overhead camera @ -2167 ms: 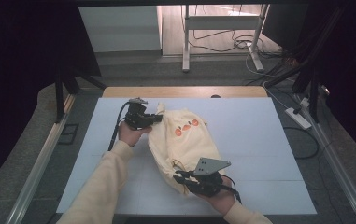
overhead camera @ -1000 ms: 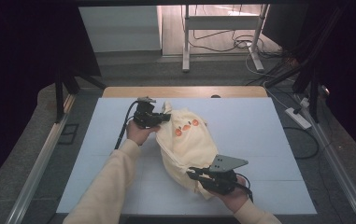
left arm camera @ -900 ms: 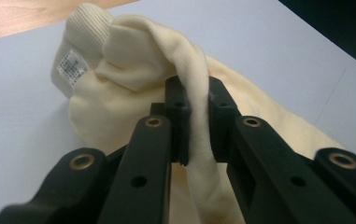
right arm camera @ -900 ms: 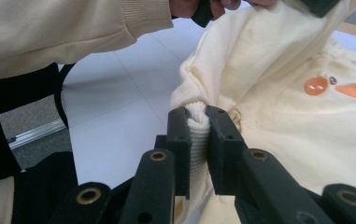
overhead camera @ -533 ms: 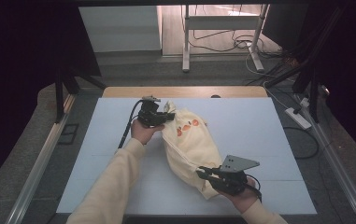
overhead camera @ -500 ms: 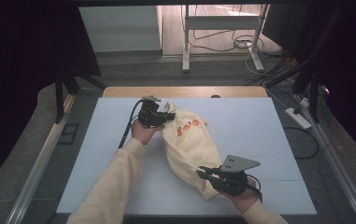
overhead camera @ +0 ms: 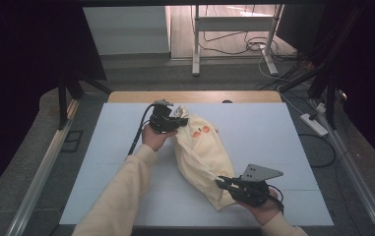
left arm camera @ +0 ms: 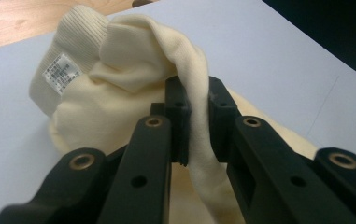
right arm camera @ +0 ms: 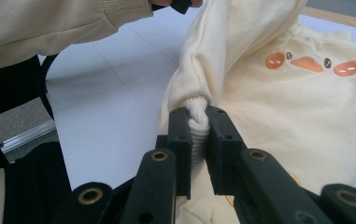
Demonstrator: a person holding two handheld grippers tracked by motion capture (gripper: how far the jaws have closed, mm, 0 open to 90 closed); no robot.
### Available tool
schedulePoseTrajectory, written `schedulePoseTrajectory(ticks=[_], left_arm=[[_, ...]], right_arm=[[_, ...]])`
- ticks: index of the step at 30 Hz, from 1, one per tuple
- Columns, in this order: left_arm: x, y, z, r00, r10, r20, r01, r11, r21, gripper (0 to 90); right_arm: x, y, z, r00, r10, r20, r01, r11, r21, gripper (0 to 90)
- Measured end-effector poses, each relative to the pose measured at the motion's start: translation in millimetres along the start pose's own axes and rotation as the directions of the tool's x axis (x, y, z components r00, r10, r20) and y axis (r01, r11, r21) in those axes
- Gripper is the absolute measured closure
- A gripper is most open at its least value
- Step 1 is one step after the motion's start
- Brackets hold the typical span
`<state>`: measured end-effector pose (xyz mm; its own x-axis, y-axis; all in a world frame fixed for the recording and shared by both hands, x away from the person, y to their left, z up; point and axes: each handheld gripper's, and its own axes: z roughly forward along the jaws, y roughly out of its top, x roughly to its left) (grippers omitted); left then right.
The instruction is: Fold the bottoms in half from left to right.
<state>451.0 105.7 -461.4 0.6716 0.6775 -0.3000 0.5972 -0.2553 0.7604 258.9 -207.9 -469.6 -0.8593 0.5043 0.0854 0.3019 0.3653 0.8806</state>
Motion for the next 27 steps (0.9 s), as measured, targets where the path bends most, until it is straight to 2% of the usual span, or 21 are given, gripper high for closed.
schedulePoseTrajectory(ticks=[11, 27], left_arm=[[-5.5, 3.0, 7.5, 0.9999, -0.003, 0.011, 0.004, 1.0, -0.009, 81.4], [-13.4, 9.8, 17.0, 0.9998, 0.016, 0.009, -0.016, 0.9999, 0.001, 81.3]], right_arm=[[-3.8, -5.7, -10.0, 0.9998, 0.014, 0.014, -0.014, 1.0, 0.004, 80.9], [-10.6, -12.6, -20.4, 0.9987, 0.038, 0.035, -0.038, 0.999, 0.015, 81.5]])
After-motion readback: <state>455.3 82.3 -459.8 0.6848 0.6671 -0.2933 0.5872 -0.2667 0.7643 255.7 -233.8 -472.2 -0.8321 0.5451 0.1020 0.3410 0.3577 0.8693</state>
